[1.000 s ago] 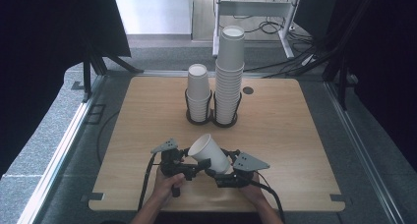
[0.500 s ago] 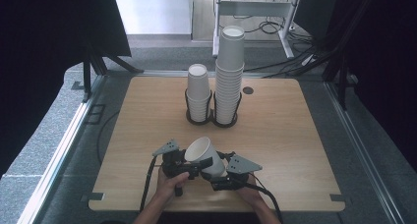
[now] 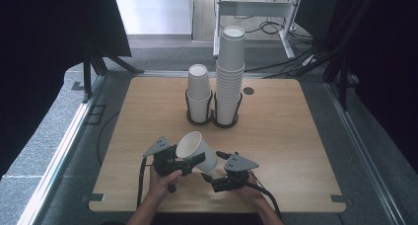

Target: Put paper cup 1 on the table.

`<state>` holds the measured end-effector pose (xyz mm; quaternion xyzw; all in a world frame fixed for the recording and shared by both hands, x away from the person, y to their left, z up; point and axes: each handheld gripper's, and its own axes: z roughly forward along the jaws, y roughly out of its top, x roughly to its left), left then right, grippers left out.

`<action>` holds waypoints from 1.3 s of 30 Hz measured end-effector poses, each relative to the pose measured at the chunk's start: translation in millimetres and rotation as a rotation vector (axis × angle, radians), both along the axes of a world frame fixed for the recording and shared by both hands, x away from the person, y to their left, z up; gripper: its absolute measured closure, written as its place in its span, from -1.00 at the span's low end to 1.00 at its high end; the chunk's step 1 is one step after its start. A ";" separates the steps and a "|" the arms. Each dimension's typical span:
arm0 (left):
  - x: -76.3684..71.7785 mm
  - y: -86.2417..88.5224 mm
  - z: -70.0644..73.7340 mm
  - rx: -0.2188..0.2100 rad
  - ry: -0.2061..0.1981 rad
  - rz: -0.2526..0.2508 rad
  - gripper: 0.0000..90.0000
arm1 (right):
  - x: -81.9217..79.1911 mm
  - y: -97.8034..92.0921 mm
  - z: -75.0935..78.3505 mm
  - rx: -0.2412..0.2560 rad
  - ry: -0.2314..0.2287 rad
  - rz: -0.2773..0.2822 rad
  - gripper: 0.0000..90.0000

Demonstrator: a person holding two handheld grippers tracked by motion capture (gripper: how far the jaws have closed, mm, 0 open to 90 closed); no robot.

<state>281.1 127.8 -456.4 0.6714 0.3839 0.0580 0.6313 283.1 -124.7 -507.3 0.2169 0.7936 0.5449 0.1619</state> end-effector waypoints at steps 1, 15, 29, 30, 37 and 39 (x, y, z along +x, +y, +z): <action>0.4 2.2 0.5 0.004 -0.004 0.010 -0.70 | 0.3 0.1 -0.5 -0.005 0.002 -0.002 -0.77; 2.4 18.7 4.0 0.026 -0.019 0.064 -0.70 | 3.3 -5.3 0.4 -0.012 0.008 -0.023 -0.75; 3.8 24.1 1.9 0.105 -0.039 0.145 -0.70 | 4.8 -9.6 2.8 0.019 0.029 -0.031 -0.70; 4.0 24.5 1.8 0.115 -0.042 0.154 -0.70 | 4.9 -9.4 2.5 0.018 0.028 -0.032 -0.70; 5.2 31.8 2.4 0.183 -0.066 0.218 -0.70 | 6.2 -10.2 0.8 0.004 0.035 -0.040 -0.69; 5.8 34.8 2.5 0.195 -0.069 0.234 -0.70 | 6.5 -10.5 0.8 0.004 0.037 -0.043 -0.69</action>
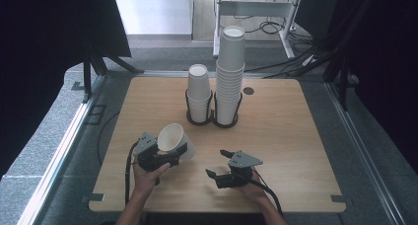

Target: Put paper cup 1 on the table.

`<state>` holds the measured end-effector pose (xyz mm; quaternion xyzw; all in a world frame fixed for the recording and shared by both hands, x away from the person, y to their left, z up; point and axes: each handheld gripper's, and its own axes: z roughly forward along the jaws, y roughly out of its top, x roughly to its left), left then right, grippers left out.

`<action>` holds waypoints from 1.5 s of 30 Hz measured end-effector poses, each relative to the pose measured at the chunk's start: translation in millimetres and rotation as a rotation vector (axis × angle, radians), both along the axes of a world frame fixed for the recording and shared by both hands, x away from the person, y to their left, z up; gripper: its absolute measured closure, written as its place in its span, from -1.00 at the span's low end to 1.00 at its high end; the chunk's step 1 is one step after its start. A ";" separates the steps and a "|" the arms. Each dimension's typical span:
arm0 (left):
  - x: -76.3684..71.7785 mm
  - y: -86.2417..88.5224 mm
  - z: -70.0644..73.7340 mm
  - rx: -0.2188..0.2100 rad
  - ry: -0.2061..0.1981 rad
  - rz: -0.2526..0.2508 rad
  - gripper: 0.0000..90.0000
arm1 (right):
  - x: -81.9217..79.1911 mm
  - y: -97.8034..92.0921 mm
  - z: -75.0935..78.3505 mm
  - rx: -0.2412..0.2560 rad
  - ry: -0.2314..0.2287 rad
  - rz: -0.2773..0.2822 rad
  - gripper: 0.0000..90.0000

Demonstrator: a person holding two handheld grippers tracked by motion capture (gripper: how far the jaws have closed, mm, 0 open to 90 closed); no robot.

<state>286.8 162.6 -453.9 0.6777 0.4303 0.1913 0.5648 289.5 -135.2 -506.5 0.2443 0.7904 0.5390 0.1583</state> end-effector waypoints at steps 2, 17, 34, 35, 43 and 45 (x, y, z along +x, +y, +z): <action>0.6 3.1 0.0 0.015 -0.002 0.018 -0.70 | 0.1 0.0 -0.1 -0.004 0.000 0.000 -0.69; 8.4 17.2 -8.9 0.185 -0.002 0.170 -0.70 | 0.7 0.3 -1.7 -0.019 0.004 -0.004 -0.69; 19.0 32.2 -22.7 0.341 0.028 0.298 -0.71 | 1.8 0.2 -4.2 -0.030 0.017 -0.005 -0.69; 19.8 33.1 -23.8 0.349 0.032 0.309 -0.72 | 1.8 0.3 -4.2 -0.030 0.017 -0.004 -0.69; 24.4 42.1 -30.1 0.352 0.059 0.354 -0.72 | 2.1 -0.7 -3.5 -0.029 0.016 -0.005 -0.69; 25.5 43.1 -32.2 0.344 0.061 0.360 -0.73 | 2.1 -0.3 -3.9 -0.030 0.017 -0.002 -0.69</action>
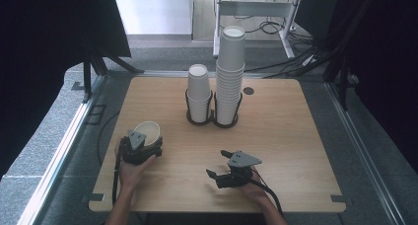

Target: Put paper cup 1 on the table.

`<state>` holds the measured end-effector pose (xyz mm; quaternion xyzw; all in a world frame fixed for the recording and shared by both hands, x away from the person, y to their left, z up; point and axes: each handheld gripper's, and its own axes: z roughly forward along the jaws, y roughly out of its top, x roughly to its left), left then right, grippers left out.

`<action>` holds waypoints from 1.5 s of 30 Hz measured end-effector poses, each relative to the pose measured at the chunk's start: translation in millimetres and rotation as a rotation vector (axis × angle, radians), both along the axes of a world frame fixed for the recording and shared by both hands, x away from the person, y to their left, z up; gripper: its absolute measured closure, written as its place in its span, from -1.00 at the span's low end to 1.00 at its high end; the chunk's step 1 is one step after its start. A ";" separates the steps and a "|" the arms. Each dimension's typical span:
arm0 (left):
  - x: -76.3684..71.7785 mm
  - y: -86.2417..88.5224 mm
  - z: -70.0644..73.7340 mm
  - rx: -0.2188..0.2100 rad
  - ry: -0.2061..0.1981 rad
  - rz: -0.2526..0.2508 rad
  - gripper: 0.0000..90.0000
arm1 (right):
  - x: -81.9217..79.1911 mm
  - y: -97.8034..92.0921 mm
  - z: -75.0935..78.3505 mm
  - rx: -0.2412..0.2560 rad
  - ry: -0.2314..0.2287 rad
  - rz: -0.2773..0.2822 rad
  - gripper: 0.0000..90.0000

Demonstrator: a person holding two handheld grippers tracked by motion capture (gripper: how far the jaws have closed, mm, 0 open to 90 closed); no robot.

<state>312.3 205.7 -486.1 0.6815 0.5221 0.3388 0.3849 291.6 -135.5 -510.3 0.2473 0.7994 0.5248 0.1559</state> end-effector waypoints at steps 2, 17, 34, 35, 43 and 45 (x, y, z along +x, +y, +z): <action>0.4 1.0 -1.1 -0.013 0.003 0.005 -0.74 | -0.8 0.5 -0.3 0.004 0.000 0.006 -0.69; 0.6 2.3 0.0 -0.021 -0.003 0.020 -1.00 | -1.6 0.6 0.4 0.000 -0.002 0.022 -0.69; -29.2 4.0 30.7 -0.080 -0.067 0.011 -1.00 | -1.9 -0.8 0.0 -0.006 0.000 0.021 -0.69; -30.7 2.5 33.2 -0.083 -0.077 -0.002 -1.00 | -1.9 -0.8 0.2 -0.007 -0.001 0.022 -0.69; -43.2 -16.2 50.7 -0.141 -0.116 -0.152 -1.00 | -0.7 -2.2 2.0 0.004 -0.004 0.014 -0.69; -44.5 -20.7 53.0 -0.167 -0.108 -0.213 -1.00 | -0.1 -1.8 2.7 0.010 -0.008 0.013 -0.69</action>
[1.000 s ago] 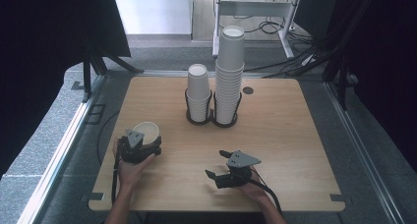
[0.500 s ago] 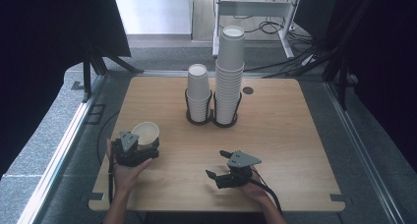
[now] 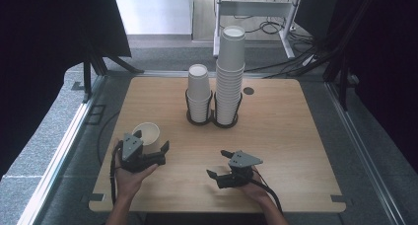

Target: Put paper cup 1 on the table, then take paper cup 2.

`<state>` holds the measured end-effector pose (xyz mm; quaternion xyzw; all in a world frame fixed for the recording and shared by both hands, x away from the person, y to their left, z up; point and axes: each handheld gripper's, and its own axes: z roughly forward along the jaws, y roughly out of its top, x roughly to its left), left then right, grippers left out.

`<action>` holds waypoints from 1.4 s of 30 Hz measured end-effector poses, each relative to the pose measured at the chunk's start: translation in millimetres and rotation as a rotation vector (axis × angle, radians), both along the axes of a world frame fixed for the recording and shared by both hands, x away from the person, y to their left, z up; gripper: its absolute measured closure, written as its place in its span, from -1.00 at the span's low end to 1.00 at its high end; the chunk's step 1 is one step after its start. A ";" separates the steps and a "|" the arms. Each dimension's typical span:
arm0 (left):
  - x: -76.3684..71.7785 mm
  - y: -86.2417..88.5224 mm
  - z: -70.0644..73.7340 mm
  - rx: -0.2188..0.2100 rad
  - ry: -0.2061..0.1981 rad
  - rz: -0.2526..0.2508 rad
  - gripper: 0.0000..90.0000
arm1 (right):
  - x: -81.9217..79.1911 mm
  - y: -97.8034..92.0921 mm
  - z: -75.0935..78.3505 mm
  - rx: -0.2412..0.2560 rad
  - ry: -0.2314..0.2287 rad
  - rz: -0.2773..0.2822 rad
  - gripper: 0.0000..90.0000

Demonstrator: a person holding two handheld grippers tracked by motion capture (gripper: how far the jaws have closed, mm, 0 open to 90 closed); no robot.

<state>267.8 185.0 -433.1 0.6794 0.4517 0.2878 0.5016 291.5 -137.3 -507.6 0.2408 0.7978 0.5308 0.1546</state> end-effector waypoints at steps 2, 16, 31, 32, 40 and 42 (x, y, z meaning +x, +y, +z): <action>-0.6 -4.4 1.0 -0.023 0.006 -0.053 -1.00 | 0.6 -0.3 0.7 0.000 0.001 0.000 -0.69; 5.2 -26.8 -7.2 -0.050 0.056 -0.192 -0.94 | 3.9 -10.1 6.7 0.027 -0.014 -0.040 -0.68; 12.5 -49.4 -11.0 -0.025 0.084 -0.261 -0.93 | 23.4 -29.4 28.4 0.046 -0.070 -0.129 -0.68; 13.3 -51.8 -11.7 -0.017 0.089 -0.265 -0.93 | 26.3 -30.8 30.5 0.049 -0.074 -0.136 -0.68; 15.7 -62.9 -14.6 0.008 0.101 -0.296 -0.92 | 56.2 -35.5 55.9 0.066 -0.091 -0.199 -0.69; 16.2 -64.0 -15.0 0.010 0.102 -0.303 -0.91 | 64.7 -36.5 66.7 0.078 -0.096 -0.213 -0.69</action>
